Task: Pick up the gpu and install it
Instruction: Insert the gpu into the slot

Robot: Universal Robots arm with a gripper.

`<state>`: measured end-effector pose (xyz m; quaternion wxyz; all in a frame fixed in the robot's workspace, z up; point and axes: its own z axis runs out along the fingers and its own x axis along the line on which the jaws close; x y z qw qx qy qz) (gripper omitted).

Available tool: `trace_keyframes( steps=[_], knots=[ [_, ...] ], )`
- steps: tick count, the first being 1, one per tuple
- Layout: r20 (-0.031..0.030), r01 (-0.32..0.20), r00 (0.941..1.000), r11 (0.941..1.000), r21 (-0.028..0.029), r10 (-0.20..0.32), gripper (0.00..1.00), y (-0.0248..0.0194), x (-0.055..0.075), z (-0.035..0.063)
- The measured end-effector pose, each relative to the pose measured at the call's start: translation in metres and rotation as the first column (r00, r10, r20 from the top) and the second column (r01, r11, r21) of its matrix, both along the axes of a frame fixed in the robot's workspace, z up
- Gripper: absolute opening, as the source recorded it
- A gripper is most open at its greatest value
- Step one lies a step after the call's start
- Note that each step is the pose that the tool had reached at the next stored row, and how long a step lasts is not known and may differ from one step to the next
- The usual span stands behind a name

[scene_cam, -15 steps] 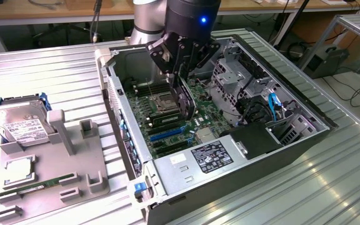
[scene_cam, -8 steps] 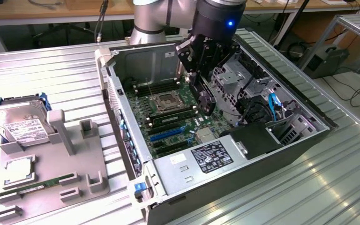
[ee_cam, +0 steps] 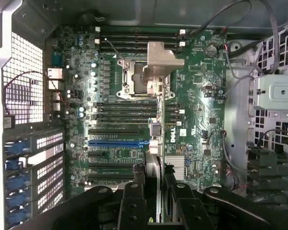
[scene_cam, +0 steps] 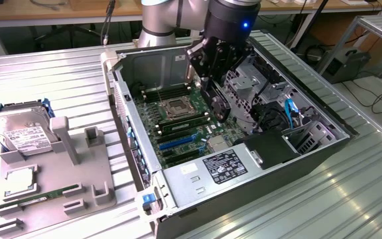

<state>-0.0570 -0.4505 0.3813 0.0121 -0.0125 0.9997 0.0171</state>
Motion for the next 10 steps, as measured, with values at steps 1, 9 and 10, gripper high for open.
trace_keyframes(
  steps=[1,9,10],
  knots=[
    [0.0000,-0.006,1.0000,1.0000,0.0000,0.006,0.26,0.0000,0.0000,0.0000],
    [0.0000,-0.056,0.9984,0.9984,0.0000,0.056,0.26,0.0000,0.0000,0.0000],
    [0.0000,-0.061,0.9981,0.9981,0.0000,0.061,0.26,0.0000,0.0000,0.0000]
  ],
)
